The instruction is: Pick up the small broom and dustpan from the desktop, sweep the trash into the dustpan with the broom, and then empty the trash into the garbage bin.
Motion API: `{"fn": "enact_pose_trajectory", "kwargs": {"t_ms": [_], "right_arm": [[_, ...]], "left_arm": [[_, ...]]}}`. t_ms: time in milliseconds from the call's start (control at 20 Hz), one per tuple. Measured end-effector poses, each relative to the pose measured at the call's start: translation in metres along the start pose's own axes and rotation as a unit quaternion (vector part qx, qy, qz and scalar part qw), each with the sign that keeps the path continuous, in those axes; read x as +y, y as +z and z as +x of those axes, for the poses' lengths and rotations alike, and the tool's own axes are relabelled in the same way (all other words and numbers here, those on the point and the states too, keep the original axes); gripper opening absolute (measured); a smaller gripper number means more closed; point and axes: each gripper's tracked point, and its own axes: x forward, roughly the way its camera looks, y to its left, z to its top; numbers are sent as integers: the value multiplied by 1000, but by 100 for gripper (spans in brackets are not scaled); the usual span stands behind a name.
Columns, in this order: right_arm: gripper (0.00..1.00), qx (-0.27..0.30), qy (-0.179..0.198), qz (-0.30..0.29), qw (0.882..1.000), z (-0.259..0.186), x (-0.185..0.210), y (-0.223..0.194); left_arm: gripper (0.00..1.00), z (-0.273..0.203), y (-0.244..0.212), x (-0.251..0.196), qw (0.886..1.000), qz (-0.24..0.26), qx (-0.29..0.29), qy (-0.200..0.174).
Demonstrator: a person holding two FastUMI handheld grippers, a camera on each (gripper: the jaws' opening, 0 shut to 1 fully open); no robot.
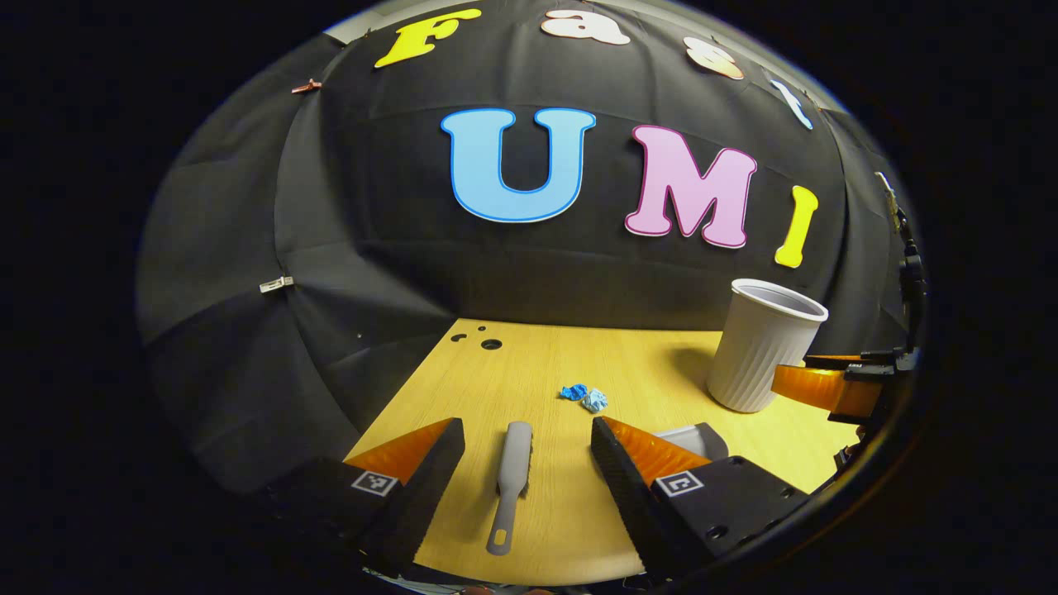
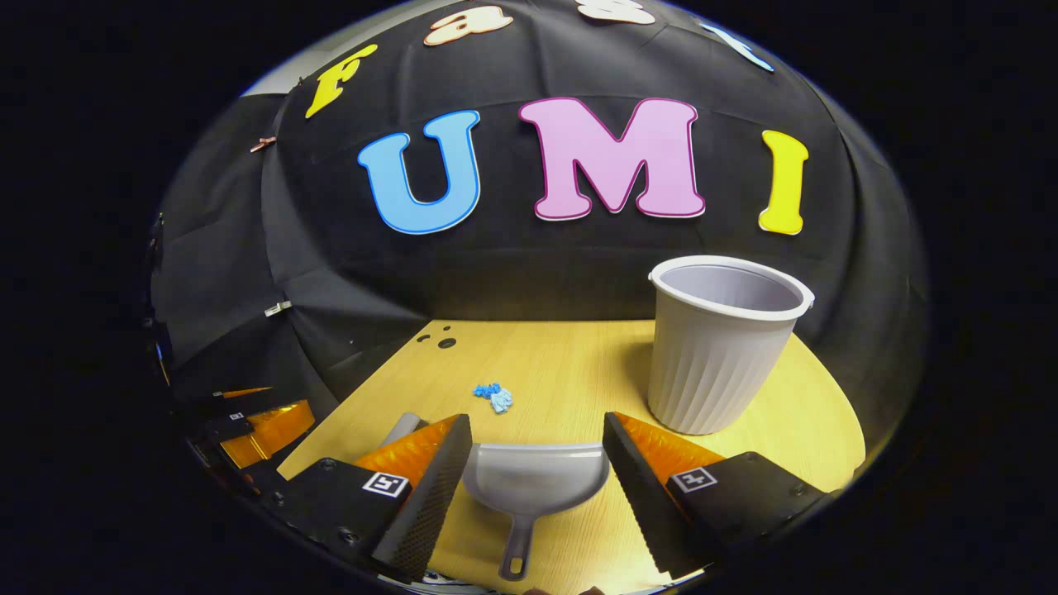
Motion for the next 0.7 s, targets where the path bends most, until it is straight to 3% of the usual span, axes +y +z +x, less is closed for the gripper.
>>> {"fn": "enact_pose_trajectory", "kwargs": {"t_ms": [400, 700], "right_arm": [[99, 38, 13, -6, 999, 5, 6, -22], [99, 73, 4, 7, 997, 9, -5, -45]], "left_arm": [[97, 33, -57, 5, 995, 15, 102, -8], [98, 68, -114, 14, 977, 43, 207, -10]]}}
